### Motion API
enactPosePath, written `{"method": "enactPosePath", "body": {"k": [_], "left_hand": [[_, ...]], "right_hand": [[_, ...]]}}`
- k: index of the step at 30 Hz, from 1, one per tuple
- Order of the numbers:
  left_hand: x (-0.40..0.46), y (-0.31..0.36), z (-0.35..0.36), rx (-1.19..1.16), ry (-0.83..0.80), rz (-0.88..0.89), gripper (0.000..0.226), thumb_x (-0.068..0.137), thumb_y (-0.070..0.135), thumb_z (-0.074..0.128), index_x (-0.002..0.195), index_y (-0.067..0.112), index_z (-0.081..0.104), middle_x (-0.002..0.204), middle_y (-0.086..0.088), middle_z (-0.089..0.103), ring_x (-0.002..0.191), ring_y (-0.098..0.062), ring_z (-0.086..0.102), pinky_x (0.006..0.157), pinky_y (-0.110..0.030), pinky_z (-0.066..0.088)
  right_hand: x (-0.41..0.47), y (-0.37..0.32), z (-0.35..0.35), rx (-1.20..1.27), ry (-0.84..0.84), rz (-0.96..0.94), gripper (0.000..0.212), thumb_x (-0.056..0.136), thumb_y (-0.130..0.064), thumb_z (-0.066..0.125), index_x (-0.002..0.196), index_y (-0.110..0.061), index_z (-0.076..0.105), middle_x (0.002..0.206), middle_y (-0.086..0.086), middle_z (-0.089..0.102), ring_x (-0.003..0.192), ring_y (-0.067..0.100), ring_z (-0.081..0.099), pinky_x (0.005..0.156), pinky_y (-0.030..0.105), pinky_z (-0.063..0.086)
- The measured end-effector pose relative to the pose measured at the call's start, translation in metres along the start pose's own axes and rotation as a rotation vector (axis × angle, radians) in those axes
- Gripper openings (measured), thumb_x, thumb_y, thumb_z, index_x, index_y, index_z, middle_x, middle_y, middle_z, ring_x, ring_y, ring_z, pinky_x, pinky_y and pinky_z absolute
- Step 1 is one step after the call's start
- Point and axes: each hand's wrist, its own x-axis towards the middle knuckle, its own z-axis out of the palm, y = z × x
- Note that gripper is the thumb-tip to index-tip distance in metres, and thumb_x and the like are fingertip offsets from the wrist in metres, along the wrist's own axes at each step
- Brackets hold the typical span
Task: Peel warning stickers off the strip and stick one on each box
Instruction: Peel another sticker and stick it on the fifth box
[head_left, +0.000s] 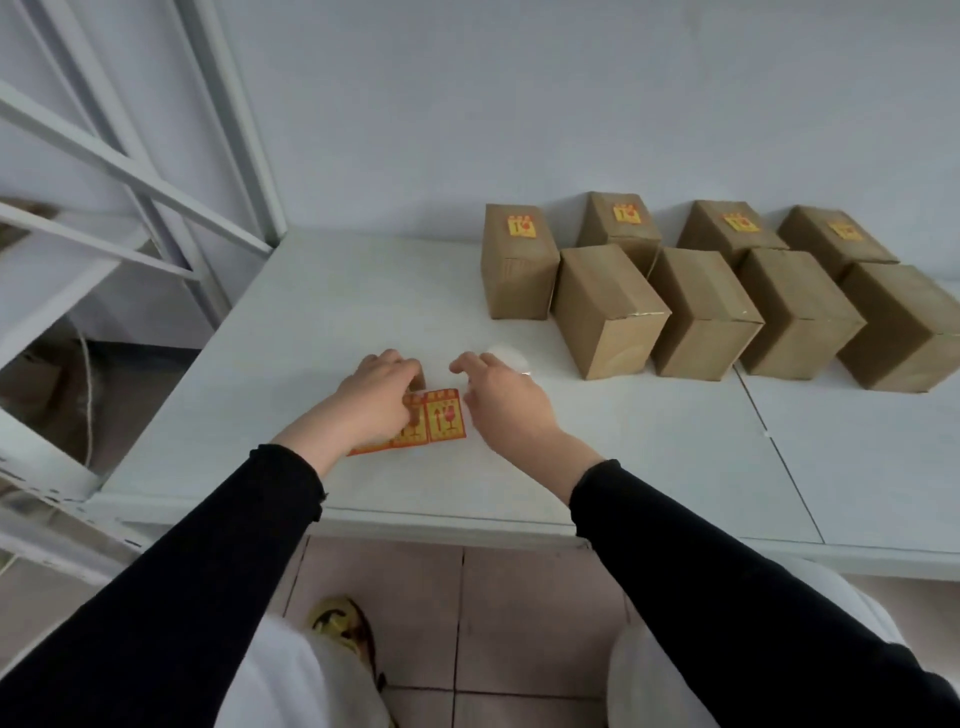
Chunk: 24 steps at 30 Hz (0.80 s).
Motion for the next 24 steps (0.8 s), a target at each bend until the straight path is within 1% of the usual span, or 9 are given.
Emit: {"method": "enactPosePath", "body": {"k": [2, 4, 6, 7, 10, 13, 16, 19, 24], "left_hand": [[-0.002, 0.003, -0.008, -0.167, -0.013, -0.009, 0.014, 0.093, 0.01, 0.06, 0.103, 0.021, 0.06, 0.104, 0.0, 0.062, 0.099, -0.021, 0.057, 0.077, -0.033, 0.047], [-0.005, 0.006, -0.019, -0.409, -0.034, 0.009, 0.012, 0.094, 0.009, 0.063, 0.096, 0.021, 0.064, 0.088, 0.002, 0.068, 0.082, -0.018, 0.062, 0.069, -0.031, 0.045], [-0.011, 0.012, -0.031, -0.584, -0.038, 0.02, 0.013, 0.095, 0.008, 0.063, 0.097, 0.018, 0.07, 0.085, 0.0, 0.071, 0.075, -0.015, 0.064, 0.071, -0.03, 0.048], [-0.015, 0.015, -0.035, -0.638, -0.038, 0.026, 0.013, 0.096, 0.008, 0.062, 0.097, 0.017, 0.071, 0.084, 0.0, 0.071, 0.073, -0.013, 0.065, 0.071, -0.03, 0.049], [-0.022, 0.028, -0.042, -0.779, -0.024, 0.077, 0.013, 0.096, 0.009, 0.062, 0.094, 0.016, 0.073, 0.084, -0.001, 0.072, 0.073, -0.01, 0.065, 0.072, -0.028, 0.05], [-0.025, 0.038, -0.047, -0.844, -0.016, 0.13, 0.011, 0.096, 0.014, 0.063, 0.096, 0.016, 0.074, 0.087, -0.003, 0.074, 0.079, -0.013, 0.067, 0.077, -0.03, 0.051], [-0.027, 0.046, -0.048, -0.845, -0.004, 0.162, 0.011, 0.096, 0.019, 0.064, 0.095, 0.019, 0.075, 0.089, -0.002, 0.075, 0.081, -0.012, 0.068, 0.078, -0.029, 0.052], [-0.027, 0.052, -0.05, -0.858, 0.006, 0.185, 0.011, 0.096, 0.022, 0.065, 0.094, 0.021, 0.076, 0.091, -0.002, 0.076, 0.083, -0.012, 0.069, 0.08, -0.029, 0.052], [-0.026, 0.06, -0.05, -0.912, -0.02, 0.212, 0.011, 0.094, 0.022, 0.066, 0.088, 0.02, 0.074, 0.084, 0.001, 0.074, 0.078, -0.01, 0.067, 0.076, -0.027, 0.05]], "right_hand": [[0.0, 0.005, -0.01, 0.087, 0.029, 0.021, 0.036, 0.098, -0.011, 0.046, 0.13, -0.024, 0.054, 0.118, 0.001, 0.062, 0.096, 0.027, 0.063, 0.074, 0.037, 0.052], [-0.002, 0.01, -0.025, 0.183, 0.084, 0.007, 0.03, 0.098, -0.013, 0.049, 0.126, -0.022, 0.058, 0.107, -0.003, 0.063, 0.089, 0.017, 0.058, 0.071, 0.032, 0.047], [-0.007, 0.015, -0.042, 0.233, 0.17, -0.062, 0.025, 0.096, -0.016, 0.056, 0.12, -0.023, 0.059, 0.104, -0.008, 0.062, 0.076, 0.007, 0.053, 0.068, 0.029, 0.039], [-0.01, 0.017, -0.051, 0.25, 0.213, -0.097, 0.023, 0.095, -0.016, 0.059, 0.116, -0.023, 0.058, 0.105, -0.01, 0.062, 0.07, 0.001, 0.051, 0.066, 0.029, 0.04], [-0.02, 0.022, -0.069, 0.29, 0.314, -0.158, 0.016, 0.092, -0.016, 0.066, 0.105, -0.021, 0.058, 0.11, -0.009, 0.055, 0.067, 0.006, 0.057, 0.062, 0.024, 0.045], [-0.024, 0.024, -0.076, 0.337, 0.34, -0.189, 0.007, 0.094, -0.015, 0.066, 0.099, -0.02, 0.065, 0.106, -0.007, 0.051, 0.071, 0.008, 0.057, 0.062, 0.015, 0.043], [-0.026, 0.026, -0.076, 0.373, 0.327, -0.205, 0.011, 0.098, -0.015, 0.06, 0.103, -0.019, 0.069, 0.101, -0.006, 0.057, 0.078, 0.007, 0.058, 0.066, 0.013, 0.045], [-0.028, 0.028, -0.076, 0.425, 0.308, -0.174, 0.012, 0.098, -0.015, 0.061, 0.106, -0.02, 0.068, 0.097, -0.011, 0.06, 0.079, 0.005, 0.059, 0.065, 0.011, 0.044], [-0.031, 0.034, -0.077, 0.607, 0.284, -0.119, 0.009, 0.094, -0.015, 0.067, 0.102, -0.022, 0.068, 0.093, -0.011, 0.065, 0.077, 0.009, 0.059, 0.061, 0.021, 0.045]]}}
